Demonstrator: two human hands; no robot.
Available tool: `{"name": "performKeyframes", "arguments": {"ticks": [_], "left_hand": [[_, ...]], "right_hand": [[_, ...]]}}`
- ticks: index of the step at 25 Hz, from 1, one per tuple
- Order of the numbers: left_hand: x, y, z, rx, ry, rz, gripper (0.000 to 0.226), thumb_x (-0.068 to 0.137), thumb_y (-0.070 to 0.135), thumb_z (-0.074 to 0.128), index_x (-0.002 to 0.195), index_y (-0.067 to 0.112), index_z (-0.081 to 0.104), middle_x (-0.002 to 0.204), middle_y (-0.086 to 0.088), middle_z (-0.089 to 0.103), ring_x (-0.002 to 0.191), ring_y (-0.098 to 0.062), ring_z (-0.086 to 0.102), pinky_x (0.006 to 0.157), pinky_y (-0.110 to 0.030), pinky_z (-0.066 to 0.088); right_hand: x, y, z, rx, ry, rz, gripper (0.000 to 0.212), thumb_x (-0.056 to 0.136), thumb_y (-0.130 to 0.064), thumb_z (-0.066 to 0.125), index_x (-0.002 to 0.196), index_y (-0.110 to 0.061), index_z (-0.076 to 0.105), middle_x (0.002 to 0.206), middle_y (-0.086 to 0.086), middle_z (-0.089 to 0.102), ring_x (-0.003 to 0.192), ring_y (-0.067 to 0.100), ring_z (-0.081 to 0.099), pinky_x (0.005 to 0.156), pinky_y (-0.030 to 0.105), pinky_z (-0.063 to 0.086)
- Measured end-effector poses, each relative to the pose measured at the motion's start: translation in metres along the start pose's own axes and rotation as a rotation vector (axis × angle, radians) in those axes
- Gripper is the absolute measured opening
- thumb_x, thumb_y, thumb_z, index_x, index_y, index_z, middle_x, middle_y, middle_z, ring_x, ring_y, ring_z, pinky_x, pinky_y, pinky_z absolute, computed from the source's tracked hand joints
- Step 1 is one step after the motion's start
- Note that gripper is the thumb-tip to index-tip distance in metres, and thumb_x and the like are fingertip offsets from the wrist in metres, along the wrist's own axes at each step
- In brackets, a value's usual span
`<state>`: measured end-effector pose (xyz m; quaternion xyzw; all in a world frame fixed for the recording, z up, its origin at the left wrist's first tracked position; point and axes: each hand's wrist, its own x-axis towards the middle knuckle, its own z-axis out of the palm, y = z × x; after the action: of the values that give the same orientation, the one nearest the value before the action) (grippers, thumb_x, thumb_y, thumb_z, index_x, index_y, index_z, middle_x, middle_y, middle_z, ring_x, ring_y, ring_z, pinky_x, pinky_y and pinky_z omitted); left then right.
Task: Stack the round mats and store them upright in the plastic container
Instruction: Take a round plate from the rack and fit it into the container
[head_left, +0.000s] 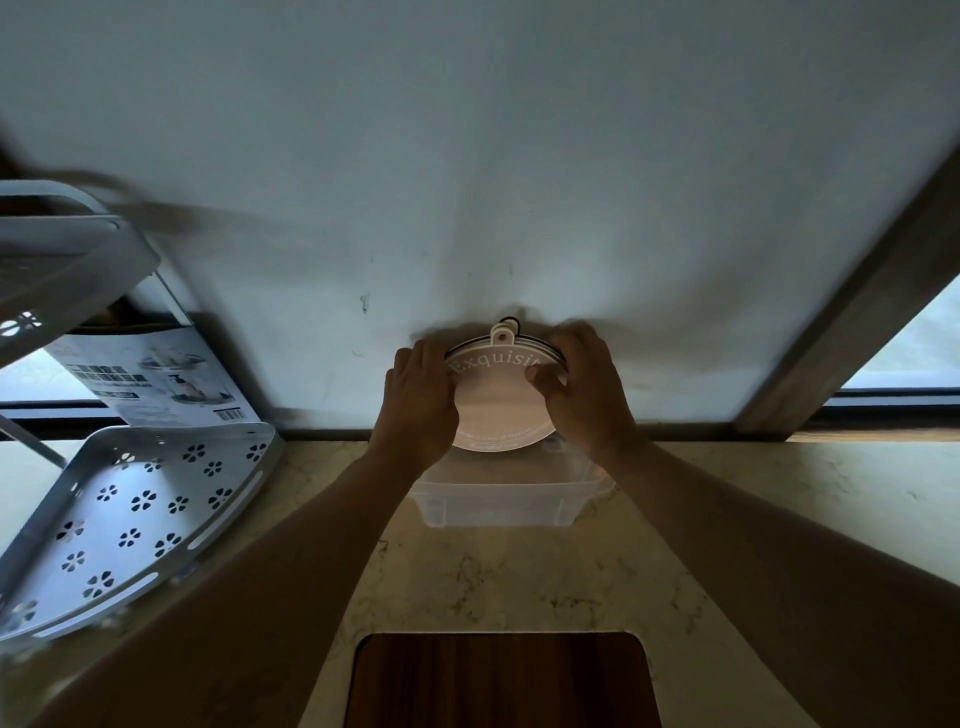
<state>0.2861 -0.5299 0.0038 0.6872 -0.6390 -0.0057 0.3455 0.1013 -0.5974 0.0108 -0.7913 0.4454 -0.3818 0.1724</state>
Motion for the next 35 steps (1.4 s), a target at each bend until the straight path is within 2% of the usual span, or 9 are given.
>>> {"name": "performKeyframes", "arguments": {"ticks": [5,9,13,22,28,32,35], "left_hand": [[0.0009,-0.0012,0.0006,0.062,-0.046,-0.011,0.026,0.087,-0.001,0.053,0.112,0.005,0.051,0.117,-0.016,0.053,0.101,-0.034,0.047,0.080,-0.039,0.035],[0.0016,-0.0019,-0.0009,0.083,-0.055,-0.032,0.032,0.088,0.002,0.055,0.120,0.006,0.052,0.125,-0.018,0.047,0.108,-0.035,0.046,0.087,-0.044,0.041],[0.0021,-0.0010,-0.0008,0.116,-0.063,-0.023,0.031,0.091,0.006,0.050,0.122,0.008,0.053,0.124,-0.016,0.050,0.107,-0.034,0.048,0.087,-0.044,0.041],[0.0018,0.0013,-0.0004,0.139,-0.066,-0.009,0.030,0.091,0.011,0.051,0.121,0.006,0.052,0.125,-0.018,0.050,0.108,-0.034,0.049,0.088,-0.046,0.044],[0.0024,0.0019,-0.0024,0.102,-0.053,-0.028,0.029,0.092,0.006,0.053,0.121,0.007,0.054,0.120,-0.017,0.054,0.104,-0.036,0.053,0.085,-0.046,0.044],[0.0021,0.0036,-0.0058,0.051,-0.038,-0.027,0.028,0.094,0.007,0.052,0.122,0.007,0.056,0.117,-0.017,0.058,0.103,-0.035,0.056,0.087,-0.049,0.049],[0.0018,0.0040,-0.0060,0.043,-0.020,-0.042,0.020,0.096,0.009,0.051,0.115,0.005,0.056,0.113,-0.018,0.060,0.101,-0.036,0.055,0.085,-0.048,0.048]], "right_hand": [[-0.0002,0.0025,0.0005,-0.012,-0.008,0.013,0.016,0.083,-0.013,0.071,0.096,-0.008,0.062,0.101,0.007,0.060,0.095,0.024,0.052,0.072,0.020,0.028],[-0.0002,0.0027,0.0011,-0.009,-0.026,0.058,0.013,0.085,-0.016,0.069,0.096,-0.013,0.064,0.096,0.001,0.062,0.094,0.021,0.052,0.073,0.020,0.029],[-0.0001,0.0004,0.0018,-0.008,0.008,0.059,0.010,0.083,-0.015,0.067,0.092,-0.015,0.065,0.091,-0.003,0.060,0.092,0.019,0.051,0.070,0.014,0.027],[-0.0024,0.0012,0.0018,-0.043,0.014,0.071,0.023,0.076,-0.012,0.067,0.099,-0.013,0.065,0.097,0.002,0.066,0.095,0.021,0.054,0.076,0.020,0.035],[-0.0027,0.0028,-0.0012,-0.036,-0.005,0.054,0.022,0.087,-0.014,0.067,0.108,-0.013,0.066,0.103,0.006,0.068,0.099,0.025,0.056,0.075,0.018,0.029],[-0.0024,0.0011,-0.0022,-0.045,-0.009,0.052,0.019,0.090,-0.016,0.066,0.108,-0.014,0.065,0.102,0.007,0.069,0.097,0.026,0.057,0.075,0.023,0.032],[-0.0020,0.0004,-0.0025,-0.041,-0.024,0.062,0.015,0.091,-0.019,0.065,0.104,-0.012,0.063,0.100,0.009,0.067,0.096,0.029,0.056,0.078,0.033,0.042]]}}
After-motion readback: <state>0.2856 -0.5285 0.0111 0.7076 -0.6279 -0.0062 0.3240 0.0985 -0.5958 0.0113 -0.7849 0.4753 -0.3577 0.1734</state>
